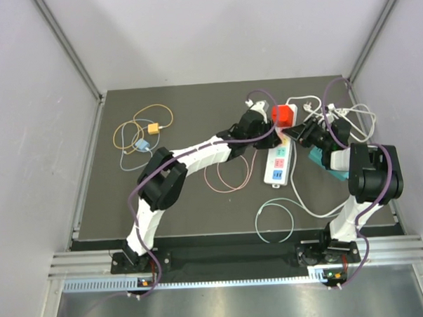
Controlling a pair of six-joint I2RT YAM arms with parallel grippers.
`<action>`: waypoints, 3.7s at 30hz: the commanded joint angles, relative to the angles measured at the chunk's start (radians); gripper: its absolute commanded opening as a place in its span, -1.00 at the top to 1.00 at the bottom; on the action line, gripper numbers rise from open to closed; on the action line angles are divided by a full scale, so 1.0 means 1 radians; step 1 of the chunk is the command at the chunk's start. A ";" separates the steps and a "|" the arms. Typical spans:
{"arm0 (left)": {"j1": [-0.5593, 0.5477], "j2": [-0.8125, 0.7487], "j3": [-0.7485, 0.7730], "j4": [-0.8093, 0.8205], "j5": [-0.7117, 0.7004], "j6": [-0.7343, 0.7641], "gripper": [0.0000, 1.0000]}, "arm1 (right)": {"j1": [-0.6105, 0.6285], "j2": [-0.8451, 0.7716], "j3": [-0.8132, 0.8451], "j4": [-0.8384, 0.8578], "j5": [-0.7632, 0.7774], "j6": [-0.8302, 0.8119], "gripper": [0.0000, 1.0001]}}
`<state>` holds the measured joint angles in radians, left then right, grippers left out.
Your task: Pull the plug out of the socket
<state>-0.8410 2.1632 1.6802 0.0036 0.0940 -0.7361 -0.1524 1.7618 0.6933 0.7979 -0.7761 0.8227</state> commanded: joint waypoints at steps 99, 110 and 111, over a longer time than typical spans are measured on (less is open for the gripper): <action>1.000 -0.498 -0.419 -0.160 0.013 0.262 -0.73 | -0.070 -0.010 0.005 0.153 -0.006 0.039 1.00; 1.002 -0.721 -0.550 -0.063 0.306 0.290 -0.98 | -0.072 -0.012 0.008 0.147 -0.017 0.042 1.00; 1.004 -0.732 -0.560 -0.070 0.312 0.299 -0.98 | -0.070 -0.012 0.008 0.147 -0.020 0.043 1.00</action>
<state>0.1600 1.4811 1.1549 -0.1154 0.3134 -0.4660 -0.2119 1.7618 0.6807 0.8295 -0.7654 0.8574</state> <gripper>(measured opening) 0.987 0.352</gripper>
